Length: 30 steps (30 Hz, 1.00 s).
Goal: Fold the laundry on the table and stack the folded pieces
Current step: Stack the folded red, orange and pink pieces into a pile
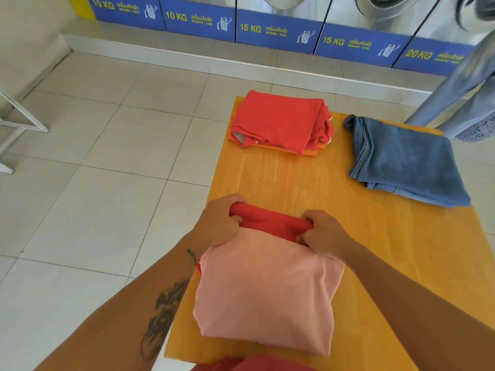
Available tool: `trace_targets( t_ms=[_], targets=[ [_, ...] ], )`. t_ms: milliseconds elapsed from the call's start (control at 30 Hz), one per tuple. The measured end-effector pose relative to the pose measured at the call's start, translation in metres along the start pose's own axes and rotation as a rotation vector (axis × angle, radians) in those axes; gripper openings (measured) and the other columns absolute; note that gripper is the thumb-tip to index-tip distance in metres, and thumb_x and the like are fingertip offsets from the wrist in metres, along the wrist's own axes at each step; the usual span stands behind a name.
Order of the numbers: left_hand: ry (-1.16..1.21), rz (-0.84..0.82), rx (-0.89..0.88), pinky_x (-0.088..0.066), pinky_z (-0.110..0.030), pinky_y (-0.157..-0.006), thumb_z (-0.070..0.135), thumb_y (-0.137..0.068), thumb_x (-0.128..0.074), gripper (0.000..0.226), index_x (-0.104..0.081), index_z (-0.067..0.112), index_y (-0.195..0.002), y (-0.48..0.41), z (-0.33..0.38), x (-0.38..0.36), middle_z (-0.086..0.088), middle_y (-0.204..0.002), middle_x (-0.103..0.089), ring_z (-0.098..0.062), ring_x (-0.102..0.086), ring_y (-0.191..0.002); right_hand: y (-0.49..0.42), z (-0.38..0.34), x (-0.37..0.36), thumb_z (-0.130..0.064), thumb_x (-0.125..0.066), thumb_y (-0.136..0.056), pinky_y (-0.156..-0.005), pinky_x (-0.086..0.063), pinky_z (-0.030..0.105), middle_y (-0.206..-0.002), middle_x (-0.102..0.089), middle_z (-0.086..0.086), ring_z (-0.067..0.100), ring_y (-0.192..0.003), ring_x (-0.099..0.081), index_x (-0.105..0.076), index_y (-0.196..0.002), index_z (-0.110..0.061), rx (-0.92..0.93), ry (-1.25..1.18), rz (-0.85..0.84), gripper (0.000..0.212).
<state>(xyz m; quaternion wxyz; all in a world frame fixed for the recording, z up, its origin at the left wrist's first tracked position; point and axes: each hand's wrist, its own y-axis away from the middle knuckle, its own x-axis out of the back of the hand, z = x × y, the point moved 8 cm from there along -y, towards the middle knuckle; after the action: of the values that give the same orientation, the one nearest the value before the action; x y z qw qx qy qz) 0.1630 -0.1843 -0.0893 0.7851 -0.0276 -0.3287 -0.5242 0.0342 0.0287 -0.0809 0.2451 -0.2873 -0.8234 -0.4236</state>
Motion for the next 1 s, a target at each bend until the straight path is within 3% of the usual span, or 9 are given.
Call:
trace_targets(
  t_ms=[100, 200, 333, 433, 567, 700, 833, 933, 1000],
  targets=[
    [0.067, 0.151, -0.017, -0.04, -0.015, -0.081, 0.008, -0.088, -0.065, 0.039, -0.062, 0.04, -0.11, -0.007, 0.009, 0.009, 0.015, -0.104, -0.062, -0.011, -0.059, -0.099, -0.013, -0.008, 0.026, -0.012, -0.073, -0.077, -0.058, -0.042, 0.027, -0.094, -0.066, 0.005, 0.018, -0.081, -0.061, -0.066, -0.095, -0.02, 0.037, -0.043, 0.122, 0.021],
    [0.076, 0.218, 0.007, -0.039, -0.024, -0.094, 0.011, -0.094, -0.058, 0.036, -0.061, 0.03, -0.125, -0.015, 0.014, 0.018, 0.004, -0.124, -0.061, -0.016, -0.056, -0.113, -0.023, -0.013, 0.048, -0.011, -0.069, -0.082, -0.06, -0.041, 0.026, -0.105, -0.064, 0.006, 0.02, -0.087, -0.06, -0.065, -0.109, -0.021, 0.099, -0.032, 0.231, 0.029],
    [-0.174, 0.222, -0.153, -0.039, -0.028, -0.096, 0.024, -0.093, -0.055, 0.036, -0.058, 0.031, -0.128, -0.004, 0.028, 0.03, 0.007, -0.12, -0.051, -0.015, -0.052, -0.112, -0.02, -0.005, 0.056, -0.027, -0.069, -0.086, -0.088, -0.048, 0.04, -0.123, -0.05, 0.008, 0.028, -0.111, -0.052, -0.056, -0.129, -0.027, 0.114, 0.077, 0.251, 0.044],
    [-0.277, 0.06, -0.229, -0.042, -0.034, -0.102, 0.036, -0.091, -0.049, 0.043, -0.051, 0.037, -0.133, 0.016, 0.027, 0.022, 0.014, -0.123, -0.05, -0.011, -0.047, -0.116, -0.004, 0.004, 0.045, -0.034, -0.068, -0.087, -0.077, -0.046, 0.029, -0.109, -0.057, -0.002, 0.019, -0.097, -0.058, -0.059, -0.121, -0.032, 0.154, 0.096, 0.11, 0.036],
    [-0.355, -0.18, -0.128, -0.033, -0.045, -0.113, 0.052, -0.089, -0.056, 0.065, -0.03, 0.044, -0.147, 0.032, 0.018, 0.001, 0.01, -0.148, -0.04, -0.019, -0.036, -0.137, 0.017, 0.015, 0.03, -0.038, -0.07, -0.086, -0.07, -0.048, 0.023, -0.106, -0.066, -0.015, 0.006, -0.094, -0.064, -0.065, -0.107, -0.037, 0.169, 0.022, -0.055, 0.022],
    [-0.316, -0.214, -0.066, -0.041, -0.045, -0.105, 0.055, -0.074, -0.07, 0.079, -0.031, 0.054, -0.143, 0.032, 0.026, 0.004, 0.009, -0.118, -0.042, -0.022, -0.043, -0.119, 0.025, 0.014, 0.03, -0.039, -0.078, -0.075, -0.065, -0.05, 0.023, -0.098, -0.069, -0.013, 0.007, -0.085, -0.067, -0.067, -0.095, -0.036, 0.119, 0.051, -0.129, 0.023],
    [-0.177, -0.242, -0.089, -0.047, -0.031, -0.093, 0.036, -0.076, -0.075, 0.064, -0.045, 0.056, -0.13, 0.035, 0.032, -0.001, 0.028, -0.118, -0.051, -0.009, -0.052, -0.112, 0.03, 0.005, 0.031, -0.032, -0.078, -0.072, -0.066, -0.054, 0.03, -0.087, -0.072, -0.009, 0.012, -0.079, -0.069, -0.071, -0.083, -0.029, 0.162, 0.053, -0.165, 0.013],
    [-0.073, -0.185, -0.15, -0.042, -0.015, -0.08, 0.026, -0.082, -0.074, 0.059, -0.048, 0.06, -0.122, 0.037, 0.035, 0.002, 0.044, -0.112, -0.051, 0.01, -0.051, -0.108, 0.037, -0.001, 0.038, -0.022, -0.076, -0.076, -0.066, -0.055, 0.031, -0.086, -0.073, -0.006, 0.013, -0.079, -0.07, -0.068, -0.082, -0.028, 0.207, -0.1, -0.102, 0.012],
    [0.037, -0.122, -0.157, -0.045, -0.017, -0.084, 0.021, -0.083, -0.074, 0.059, -0.051, 0.059, -0.121, 0.035, 0.036, 0.009, 0.04, -0.113, -0.052, 0.009, -0.051, -0.109, 0.042, -0.002, 0.046, -0.015, -0.07, -0.082, -0.064, -0.054, 0.033, -0.085, -0.074, -0.002, 0.018, -0.077, -0.07, -0.063, -0.089, -0.033, 0.225, -0.262, -0.006, 0.021]
  ],
)
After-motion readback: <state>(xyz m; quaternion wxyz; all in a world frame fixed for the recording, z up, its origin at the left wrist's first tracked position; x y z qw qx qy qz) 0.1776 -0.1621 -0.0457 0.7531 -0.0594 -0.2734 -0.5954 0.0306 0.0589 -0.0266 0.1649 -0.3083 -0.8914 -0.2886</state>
